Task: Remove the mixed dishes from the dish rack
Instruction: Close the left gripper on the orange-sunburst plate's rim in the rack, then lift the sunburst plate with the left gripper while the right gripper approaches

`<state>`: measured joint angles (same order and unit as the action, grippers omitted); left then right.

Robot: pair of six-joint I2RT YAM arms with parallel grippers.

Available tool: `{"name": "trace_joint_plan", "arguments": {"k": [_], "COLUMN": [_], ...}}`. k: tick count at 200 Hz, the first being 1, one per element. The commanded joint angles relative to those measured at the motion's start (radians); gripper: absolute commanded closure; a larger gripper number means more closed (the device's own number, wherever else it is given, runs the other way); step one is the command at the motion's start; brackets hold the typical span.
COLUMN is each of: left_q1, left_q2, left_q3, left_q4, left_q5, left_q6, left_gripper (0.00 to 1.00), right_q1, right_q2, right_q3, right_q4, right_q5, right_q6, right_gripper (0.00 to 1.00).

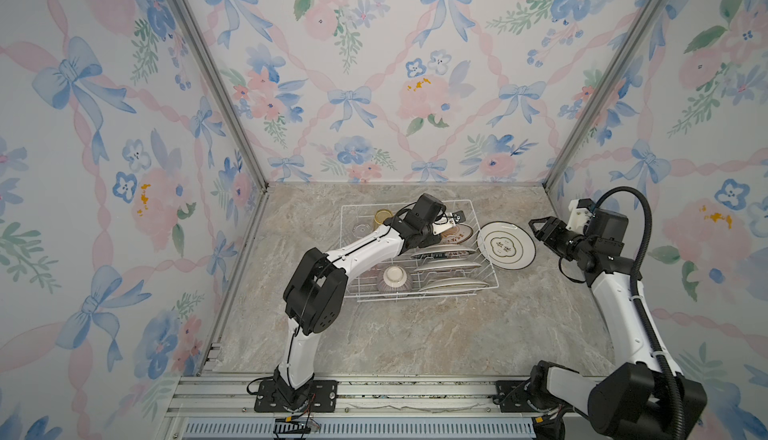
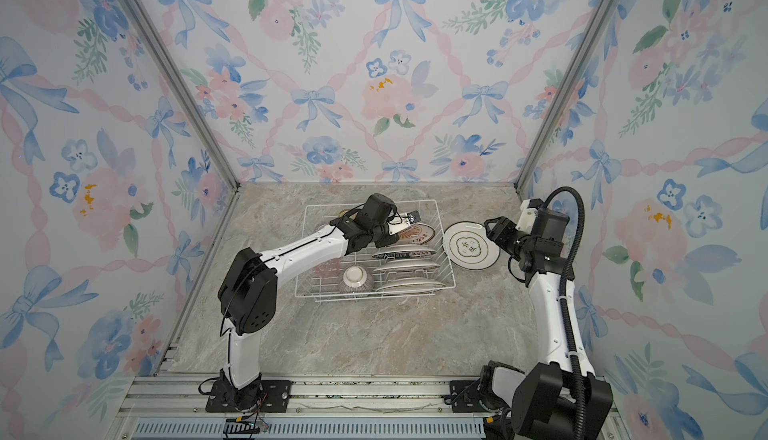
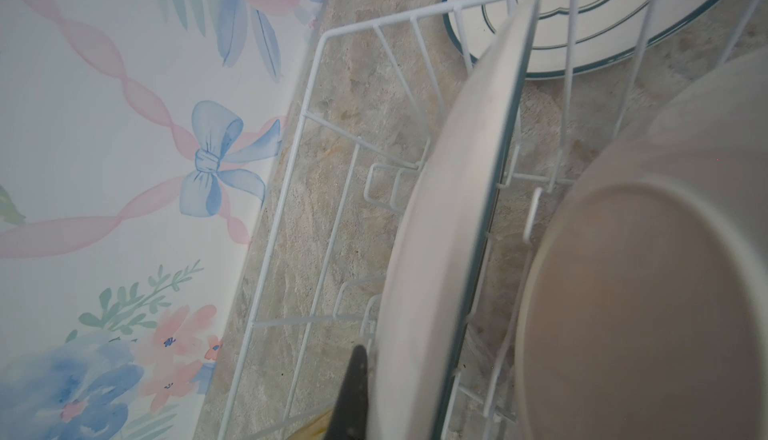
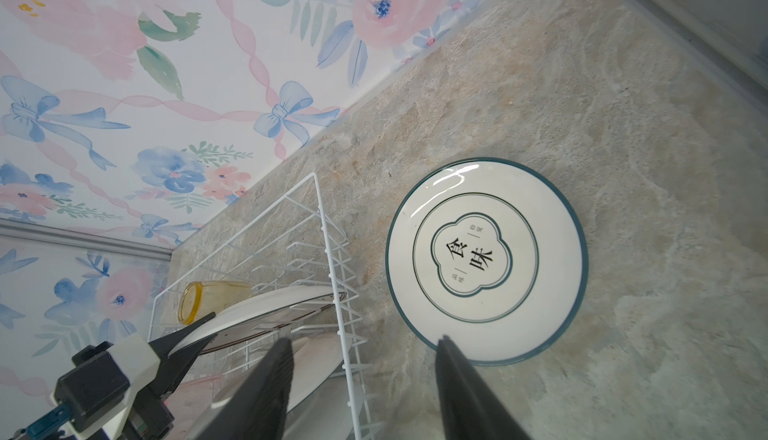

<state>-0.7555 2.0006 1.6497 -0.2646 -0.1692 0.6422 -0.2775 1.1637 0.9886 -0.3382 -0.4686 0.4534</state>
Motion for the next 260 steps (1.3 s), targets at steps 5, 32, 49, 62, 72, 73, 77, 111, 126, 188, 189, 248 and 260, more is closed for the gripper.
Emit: {"name": "trace_joint_plan", "arguments": {"k": [5,32,49,62,72,73,77,111,126,188,189,248,260], "left_q1": [0.002,0.003,0.002,0.002,0.002,0.002,0.002,0.005,0.007,0.029,0.030,0.135,0.162], "left_q2": [0.014,-0.017,-0.039,-0.059,-0.072,-0.074,-0.079,-0.106,-0.117,-0.168,-0.169,-0.269,-0.282], "left_q3": [0.038,0.044,0.047,0.051,0.054,0.054,0.055,0.077,0.087,0.113,0.113,0.101,0.102], "left_q4": [0.012,0.012,0.012,0.012,0.012,0.012,0.012,0.012,0.012,0.009,0.010,0.009,0.009], "left_q5": [-0.027,-0.032,-0.037,-0.042,-0.043,-0.043,-0.043,-0.049,-0.048,-0.006,-0.004,0.285,0.358], "left_q6": [-0.026,-0.027,-0.027,-0.026,-0.027,-0.027,-0.027,-0.032,-0.040,-0.105,-0.111,-0.346,-0.394], "left_gripper": [1.00,1.00,1.00,1.00,1.00,1.00,1.00,1.00,1.00,1.00,1.00,1.00,1.00], "right_q1": [0.015,0.026,0.035,0.042,0.048,0.048,0.051,0.074,0.082,0.109,0.110,0.142,0.154], "right_q2": [0.007,0.005,0.001,0.001,0.001,0.000,-0.001,-0.001,0.000,-0.002,-0.002,-0.016,-0.018], "right_q3": [-0.010,-0.009,-0.006,-0.004,-0.002,-0.002,-0.003,-0.003,-0.002,0.005,0.005,-0.039,-0.041], "right_q4": [0.021,0.022,0.021,0.023,0.024,0.024,0.024,0.031,0.031,0.043,0.044,0.197,0.214], "right_q5": [-0.025,-0.027,-0.027,-0.028,-0.027,-0.027,-0.027,-0.027,-0.026,-0.051,-0.052,-0.177,-0.198], "right_q6": [0.005,0.000,-0.003,-0.003,-0.004,-0.005,-0.004,-0.009,-0.011,-0.032,-0.032,-0.039,-0.050], "right_gripper": [0.43,0.44,0.44,0.44,0.44,0.44,0.44,0.44,0.44,0.45,0.45,0.46,0.47]}}
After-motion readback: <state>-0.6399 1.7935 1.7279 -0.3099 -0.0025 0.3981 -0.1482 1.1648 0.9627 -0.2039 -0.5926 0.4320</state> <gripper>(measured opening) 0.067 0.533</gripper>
